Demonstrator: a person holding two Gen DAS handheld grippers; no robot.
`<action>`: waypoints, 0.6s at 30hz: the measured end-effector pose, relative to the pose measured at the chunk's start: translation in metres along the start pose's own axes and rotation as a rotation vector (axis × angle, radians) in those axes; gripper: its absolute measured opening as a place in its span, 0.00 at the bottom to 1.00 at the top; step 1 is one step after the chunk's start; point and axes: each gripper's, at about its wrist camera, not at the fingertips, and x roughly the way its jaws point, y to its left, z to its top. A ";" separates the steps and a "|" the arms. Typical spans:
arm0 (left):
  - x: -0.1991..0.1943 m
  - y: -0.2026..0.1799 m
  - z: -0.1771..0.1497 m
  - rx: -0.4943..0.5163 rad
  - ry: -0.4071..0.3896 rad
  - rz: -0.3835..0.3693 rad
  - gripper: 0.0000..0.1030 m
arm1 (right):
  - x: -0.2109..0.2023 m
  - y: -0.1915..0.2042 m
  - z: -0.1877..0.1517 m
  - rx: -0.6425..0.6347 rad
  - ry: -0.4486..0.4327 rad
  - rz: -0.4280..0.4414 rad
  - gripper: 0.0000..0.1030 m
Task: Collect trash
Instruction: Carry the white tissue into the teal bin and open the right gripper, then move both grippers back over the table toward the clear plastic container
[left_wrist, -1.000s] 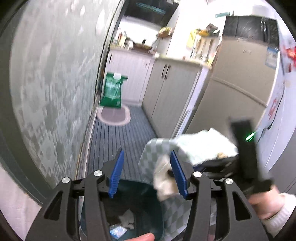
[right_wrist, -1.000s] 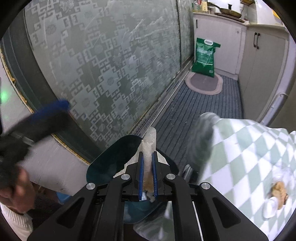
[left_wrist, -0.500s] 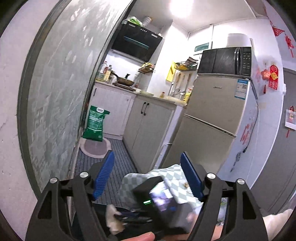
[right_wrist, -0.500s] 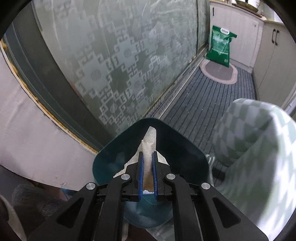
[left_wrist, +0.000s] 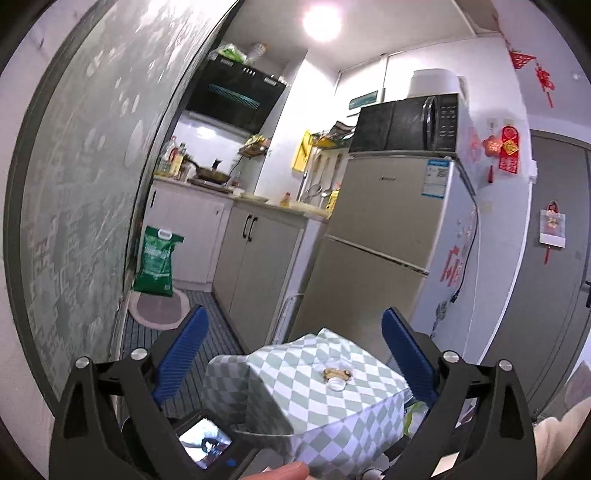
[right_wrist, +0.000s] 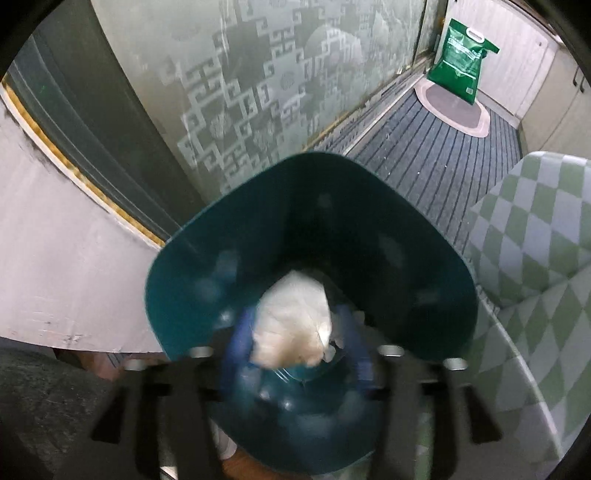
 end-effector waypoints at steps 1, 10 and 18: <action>-0.003 -0.002 0.001 0.001 -0.012 -0.007 0.97 | 0.001 0.001 0.000 -0.002 0.004 0.001 0.62; -0.026 -0.019 0.013 0.015 -0.131 -0.022 0.97 | -0.078 -0.009 0.016 0.031 -0.208 0.048 0.78; -0.013 -0.033 0.013 0.018 -0.141 -0.039 0.97 | -0.188 -0.055 0.005 0.073 -0.479 0.010 0.82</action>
